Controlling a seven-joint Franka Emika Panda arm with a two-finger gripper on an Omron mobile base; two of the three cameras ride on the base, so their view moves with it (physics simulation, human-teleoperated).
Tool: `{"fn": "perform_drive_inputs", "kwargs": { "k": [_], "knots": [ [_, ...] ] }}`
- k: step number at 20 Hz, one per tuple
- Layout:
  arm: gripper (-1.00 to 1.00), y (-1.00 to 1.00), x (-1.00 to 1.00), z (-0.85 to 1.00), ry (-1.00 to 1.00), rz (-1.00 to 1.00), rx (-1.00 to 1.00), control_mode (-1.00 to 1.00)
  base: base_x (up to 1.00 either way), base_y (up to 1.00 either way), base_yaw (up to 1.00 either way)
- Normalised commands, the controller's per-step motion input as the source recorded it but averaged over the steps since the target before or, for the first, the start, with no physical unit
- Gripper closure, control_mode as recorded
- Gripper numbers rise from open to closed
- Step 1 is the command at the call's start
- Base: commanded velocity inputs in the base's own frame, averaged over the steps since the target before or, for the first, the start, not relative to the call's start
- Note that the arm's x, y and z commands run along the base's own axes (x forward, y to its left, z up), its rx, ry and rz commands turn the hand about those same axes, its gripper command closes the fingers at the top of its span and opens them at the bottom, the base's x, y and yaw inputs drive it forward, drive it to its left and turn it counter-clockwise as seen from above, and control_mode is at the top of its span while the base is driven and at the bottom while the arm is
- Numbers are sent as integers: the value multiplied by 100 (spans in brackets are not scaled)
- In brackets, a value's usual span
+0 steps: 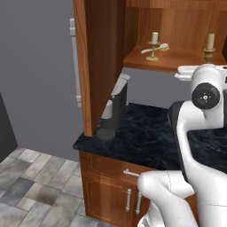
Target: Pick the candle and candle from the dining table and place them in the open cabinet. Close the cabinet after placing the objects.
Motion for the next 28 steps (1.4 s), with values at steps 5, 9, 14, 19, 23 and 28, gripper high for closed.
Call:
{"fn": "perform_drive_inputs", "kwargs": {
  "k": [5,9,14,19,23,28],
  "knots": [
    [100,-12,13,8,-1,0,0,-100,0,0,0],
    [100,-11,21,1,0,0,0,-100,0,0,0],
    [100,-10,32,1,0,0,0,-100,0,0,0],
    [100,-12,31,0,0,0,0,-100,0,0,0],
    [100,-17,30,0,0,0,0,-100,0,0,0],
    [100,-21,29,0,0,0,0,-100,0,0,0]
  ]
}}
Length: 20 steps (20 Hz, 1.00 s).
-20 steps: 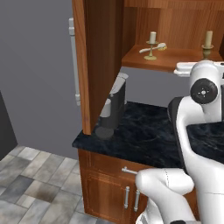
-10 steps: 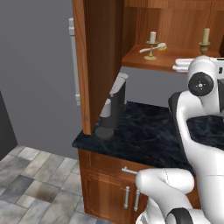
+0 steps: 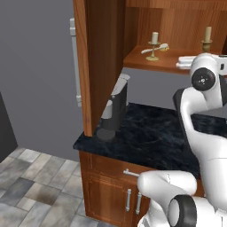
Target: Pick the candle and candle from the dining table and place them in the open cabinet. Close the cabinet after placing the objects.
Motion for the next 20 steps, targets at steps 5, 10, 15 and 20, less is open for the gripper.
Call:
{"fn": "perform_drive_inputs", "kwargs": {
  "k": [5,10,15,20],
  "knots": [
    [100,-23,28,0,0,0,0,-100,0,0,0],
    [100,-21,28,0,0,0,0,-100,0,0,0],
    [100,-16,23,0,0,0,0,-100,0,0,0],
    [100,-12,22,0,0,0,0,-100,0,0,0]
  ]
}}
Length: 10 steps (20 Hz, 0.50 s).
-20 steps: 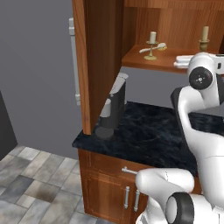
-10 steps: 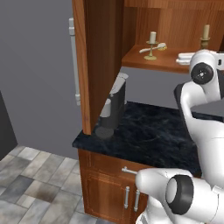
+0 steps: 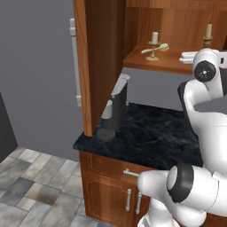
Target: Pick the candle and candle from the dining table and place them in the open cabinet. Close the cabinet after placing the objects.
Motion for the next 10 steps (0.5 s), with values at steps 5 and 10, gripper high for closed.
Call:
{"fn": "perform_drive_inputs", "kwargs": {
  "k": [5,10],
  "knots": [
    [100,-11,19,-2,0,0,0,-100,0,0,0],
    [100,-12,19,-2,0,0,0,-100,0,0,0]
  ]
}}
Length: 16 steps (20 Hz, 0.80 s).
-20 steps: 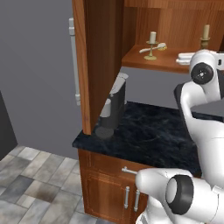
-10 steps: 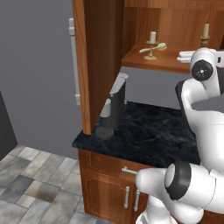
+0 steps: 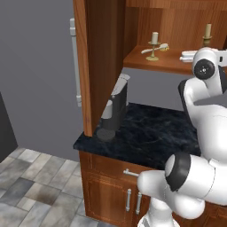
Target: Pick the candle and candle from the dining table and place them in the open cabinet. Close the cabinet after placing the objects.
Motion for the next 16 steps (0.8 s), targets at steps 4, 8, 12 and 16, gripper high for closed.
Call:
{"fn": "perform_drive_inputs", "kwargs": {
  "k": [4,8,12,16],
  "knots": [
    [100,-11,17,-4,0,0,1,-100,0,0,0],
    [100,-12,15,-7,0,0,2,-100,0,0,0],
    [100,-10,14,-12,0,0,1,-100,0,0,0],
    [100,-9,13,-11,0,0,1,-100,0,0,0]
  ]
}}
